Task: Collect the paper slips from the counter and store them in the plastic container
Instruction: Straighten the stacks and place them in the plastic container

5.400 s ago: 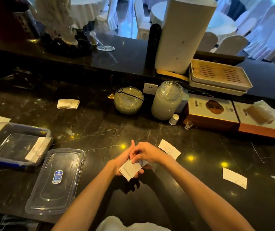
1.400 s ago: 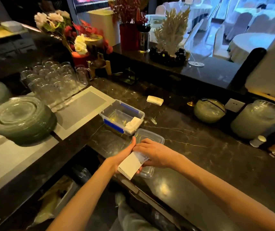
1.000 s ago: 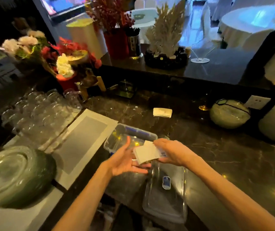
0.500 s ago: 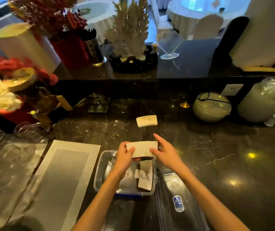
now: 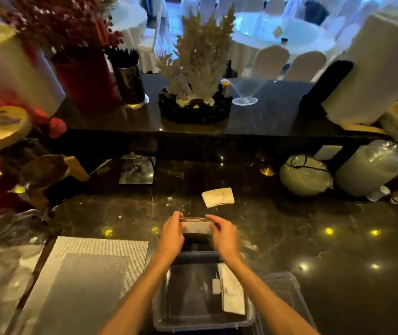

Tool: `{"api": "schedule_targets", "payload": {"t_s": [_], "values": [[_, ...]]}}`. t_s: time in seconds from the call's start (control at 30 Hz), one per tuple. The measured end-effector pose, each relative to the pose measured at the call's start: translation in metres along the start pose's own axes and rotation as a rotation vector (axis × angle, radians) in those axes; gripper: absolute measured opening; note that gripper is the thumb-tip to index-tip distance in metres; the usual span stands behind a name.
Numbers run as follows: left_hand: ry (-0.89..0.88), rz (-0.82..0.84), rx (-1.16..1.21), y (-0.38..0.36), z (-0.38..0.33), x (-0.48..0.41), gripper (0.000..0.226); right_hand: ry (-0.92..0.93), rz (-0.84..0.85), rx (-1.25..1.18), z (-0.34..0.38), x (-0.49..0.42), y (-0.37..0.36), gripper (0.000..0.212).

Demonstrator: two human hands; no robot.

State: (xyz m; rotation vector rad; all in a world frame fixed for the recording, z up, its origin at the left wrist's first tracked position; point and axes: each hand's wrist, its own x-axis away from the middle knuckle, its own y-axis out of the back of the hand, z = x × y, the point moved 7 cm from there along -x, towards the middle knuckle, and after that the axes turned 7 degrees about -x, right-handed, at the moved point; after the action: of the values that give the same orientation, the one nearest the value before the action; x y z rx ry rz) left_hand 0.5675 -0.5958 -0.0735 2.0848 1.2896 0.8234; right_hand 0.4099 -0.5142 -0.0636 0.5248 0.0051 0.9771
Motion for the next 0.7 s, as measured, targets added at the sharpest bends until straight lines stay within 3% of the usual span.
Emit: {"api": "schedule_targets", "payload": {"t_s": [0.1, 0.2, 0.37, 0.7], "values": [[-0.065, -0.027, -0.074, 0.0, 0.013, -0.015, 0.048, 0.074, -0.039, 0.002, 0.003, -0.012, -0.018, 0.035], [-0.075, -0.036, -0.029, -0.006, 0.026, -0.027, 0.043, 0.098, -0.049, 0.061, -0.004, -0.024, -0.037, 0.036], [-0.037, 0.106, -0.096, -0.029, 0.041, -0.039, 0.043, -0.018, 0.124, 0.225, -0.032, -0.041, -0.069, 0.037], [-0.125, 0.015, -0.154, -0.024, 0.042, -0.051, 0.03, 0.059, 0.191, 0.297, -0.036, -0.06, -0.063, 0.028]]}}
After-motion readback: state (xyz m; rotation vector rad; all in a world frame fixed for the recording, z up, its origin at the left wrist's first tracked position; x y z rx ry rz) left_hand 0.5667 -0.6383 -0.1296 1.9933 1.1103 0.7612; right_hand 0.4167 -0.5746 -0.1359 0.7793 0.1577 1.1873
